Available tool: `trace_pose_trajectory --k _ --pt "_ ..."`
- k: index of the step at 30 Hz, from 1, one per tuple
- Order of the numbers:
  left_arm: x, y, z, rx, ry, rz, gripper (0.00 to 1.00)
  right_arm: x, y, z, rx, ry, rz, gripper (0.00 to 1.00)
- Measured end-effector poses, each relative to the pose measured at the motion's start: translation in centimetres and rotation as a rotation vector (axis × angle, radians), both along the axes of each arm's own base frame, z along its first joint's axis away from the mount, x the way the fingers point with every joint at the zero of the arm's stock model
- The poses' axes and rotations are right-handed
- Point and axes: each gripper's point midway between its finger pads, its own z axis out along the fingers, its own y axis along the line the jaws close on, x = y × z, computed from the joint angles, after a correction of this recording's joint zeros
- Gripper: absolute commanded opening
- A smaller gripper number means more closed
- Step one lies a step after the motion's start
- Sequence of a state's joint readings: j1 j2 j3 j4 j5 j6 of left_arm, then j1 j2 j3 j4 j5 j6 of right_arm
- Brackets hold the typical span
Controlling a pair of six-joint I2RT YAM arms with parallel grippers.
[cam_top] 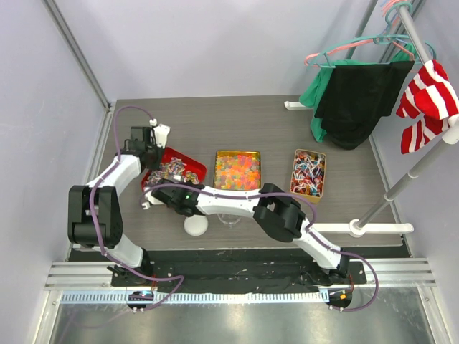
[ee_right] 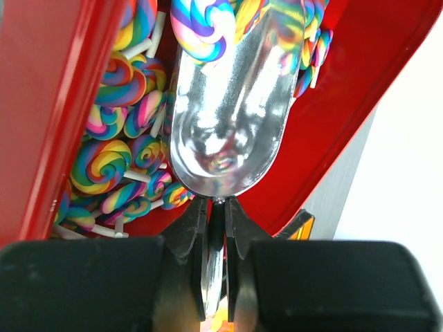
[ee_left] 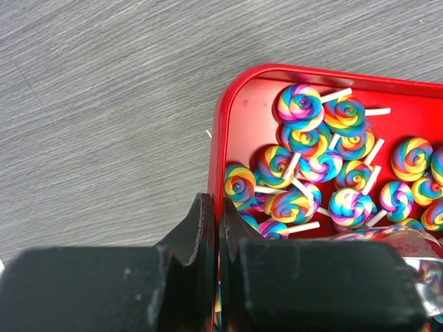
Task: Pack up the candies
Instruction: Scoop the fake candies from the storage box.
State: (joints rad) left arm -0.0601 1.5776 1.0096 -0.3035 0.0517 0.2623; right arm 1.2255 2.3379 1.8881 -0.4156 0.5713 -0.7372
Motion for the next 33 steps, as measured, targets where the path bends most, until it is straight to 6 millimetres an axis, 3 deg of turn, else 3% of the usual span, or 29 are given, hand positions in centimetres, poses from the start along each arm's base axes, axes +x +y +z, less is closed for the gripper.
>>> trace_pose_trajectory --k 4,8,11,16,24,33 --pt "0.0 0.1 0.0 0.001 0.0 0.002 0.0 -0.2 0.3 0.2 0.026 0.04 -0.013 0.01" --pt "0.3 -0.2 0.2 -0.014 -0.009 -0.005 0.0 -0.2 3.0 1.1 0.186 0.228 -0.018 0.01" --pt "0.6 -0.4 0.5 -0.021 -0.022 -0.012 0.0 -0.6 3.6 1.4 0.266 0.38 -0.021 0.01" --pt "0.1 -0.8 0.3 -0.036 0.001 -0.027 0.0 -1.2 3.3 0.9 0.27 0.471 -0.007 0.01" --pt "0.0 -1.0 0.2 -0.036 0.008 -0.033 0.0 -1.1 2.7 0.9 0.284 0.463 -0.03 0.01" --pt "0.1 -2.4 -0.6 -0.082 0.029 -0.024 0.0 -0.5 -0.5 1.1 0.308 0.501 -0.062 0.01"
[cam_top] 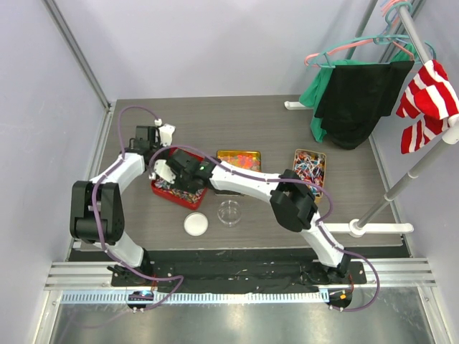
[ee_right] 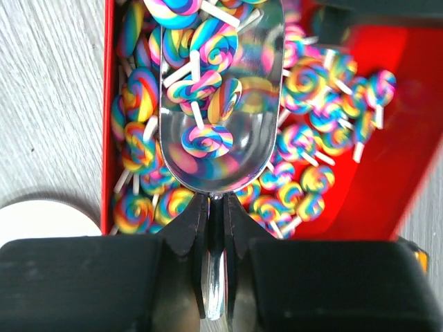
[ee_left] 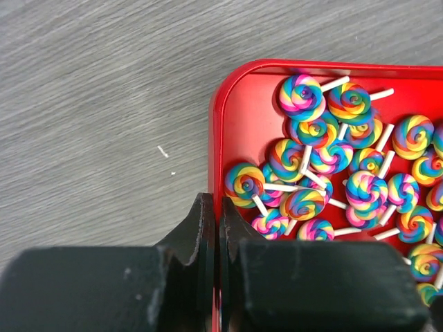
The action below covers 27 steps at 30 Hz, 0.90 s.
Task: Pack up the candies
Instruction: Scoop the fake candies from the storage box.
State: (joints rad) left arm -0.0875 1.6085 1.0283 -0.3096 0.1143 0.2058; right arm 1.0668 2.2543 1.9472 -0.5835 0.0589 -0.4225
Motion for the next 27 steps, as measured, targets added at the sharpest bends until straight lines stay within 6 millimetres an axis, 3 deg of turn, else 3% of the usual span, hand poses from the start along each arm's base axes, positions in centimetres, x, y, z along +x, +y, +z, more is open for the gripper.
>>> trace_pose_trajectory --k 8,22,27 --pt "0.9 -0.2 -0.3 -0.015 -0.01 0.015 0.0 0.9 -1.5 3.1 0.072 0.017 -0.016 0.01" --pt "1.4 0.3 -0.2 -0.015 -0.009 0.052 0.0 0.3 -5.0 0.5 0.005 0.035 -0.018 0.01" --pt "2.0 0.7 -0.5 -0.007 -0.005 0.068 0.0 0.8 -5.8 1.5 0.017 0.02 -0.032 0.01"
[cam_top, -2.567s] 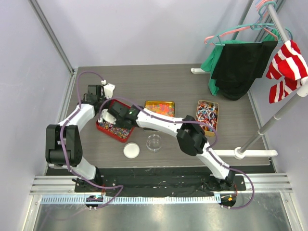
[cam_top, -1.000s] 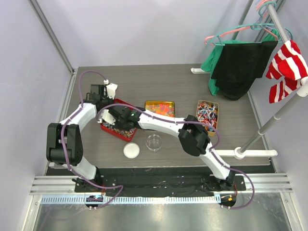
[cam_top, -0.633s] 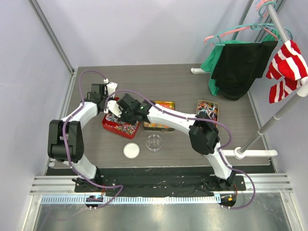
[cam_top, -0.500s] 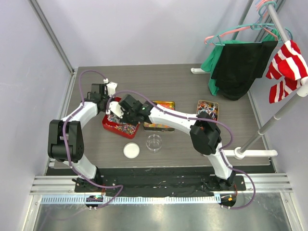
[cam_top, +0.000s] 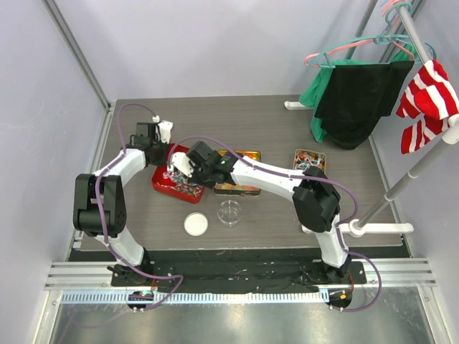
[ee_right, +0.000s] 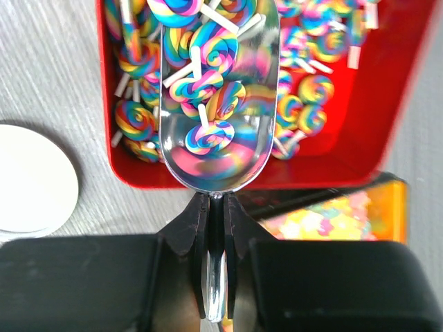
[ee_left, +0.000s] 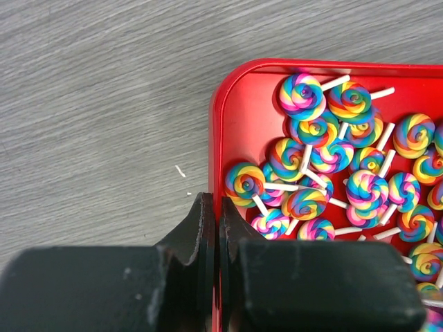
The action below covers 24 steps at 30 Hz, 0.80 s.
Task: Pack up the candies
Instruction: Scoop the fake candies from the storage box, then place the fake candies in the packing bottle.
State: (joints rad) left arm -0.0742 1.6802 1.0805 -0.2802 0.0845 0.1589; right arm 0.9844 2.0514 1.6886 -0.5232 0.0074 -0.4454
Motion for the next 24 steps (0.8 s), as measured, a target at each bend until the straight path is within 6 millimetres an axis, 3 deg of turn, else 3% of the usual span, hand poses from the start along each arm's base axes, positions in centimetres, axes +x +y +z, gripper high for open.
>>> trace_pose_trajectory --k 12,20,24 --pt "0.4 1.6 -0.6 0.003 0.016 0.041 0.0 1.6 -3.0 4.2 0.047 -0.058 -0.055 0.01" --pt "0.4 2.6 -1.9 -0.005 0.047 0.065 0.0 0.6 -8.2 7.1 0.038 -0.083 -0.07 0.01" --pt "0.5 3.2 -2.2 -0.015 0.055 0.077 0.0 -1.1 -10.8 8.4 0.043 -0.093 -0.065 0.01"
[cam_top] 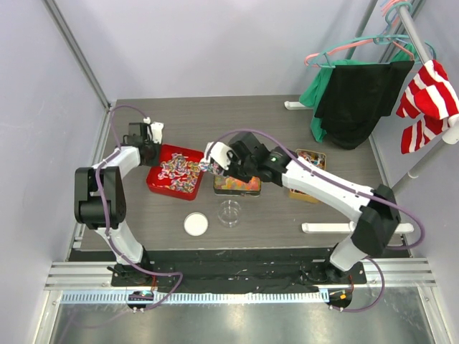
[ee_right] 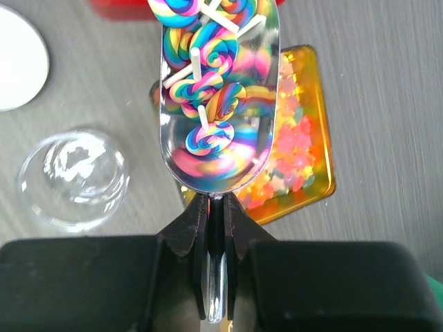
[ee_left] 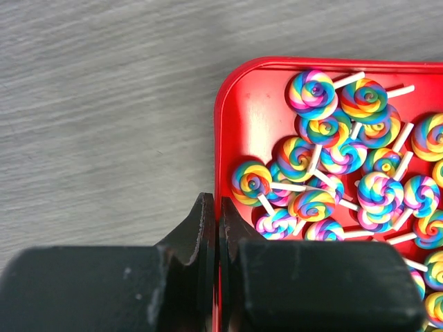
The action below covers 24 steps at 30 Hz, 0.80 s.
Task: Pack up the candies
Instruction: Place the fake candies in the packing bottle.
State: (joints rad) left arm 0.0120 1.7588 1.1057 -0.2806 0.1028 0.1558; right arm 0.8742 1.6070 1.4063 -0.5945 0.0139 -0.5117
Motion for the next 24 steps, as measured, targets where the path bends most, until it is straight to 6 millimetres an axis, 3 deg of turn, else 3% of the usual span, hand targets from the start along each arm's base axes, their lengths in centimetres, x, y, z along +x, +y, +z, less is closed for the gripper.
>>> trace_pose_trajectory --k 14,24 --pt "4.0 3.0 0.5 -0.011 -0.018 0.08 0.0 -6.0 -6.4 -1.5 -0.103 0.066 0.08 0.01" --pt "6.4 5.6 0.0 -0.012 -0.008 0.14 0.0 -8.6 -8.8 -3.3 -0.23 0.106 0.142 0.01"
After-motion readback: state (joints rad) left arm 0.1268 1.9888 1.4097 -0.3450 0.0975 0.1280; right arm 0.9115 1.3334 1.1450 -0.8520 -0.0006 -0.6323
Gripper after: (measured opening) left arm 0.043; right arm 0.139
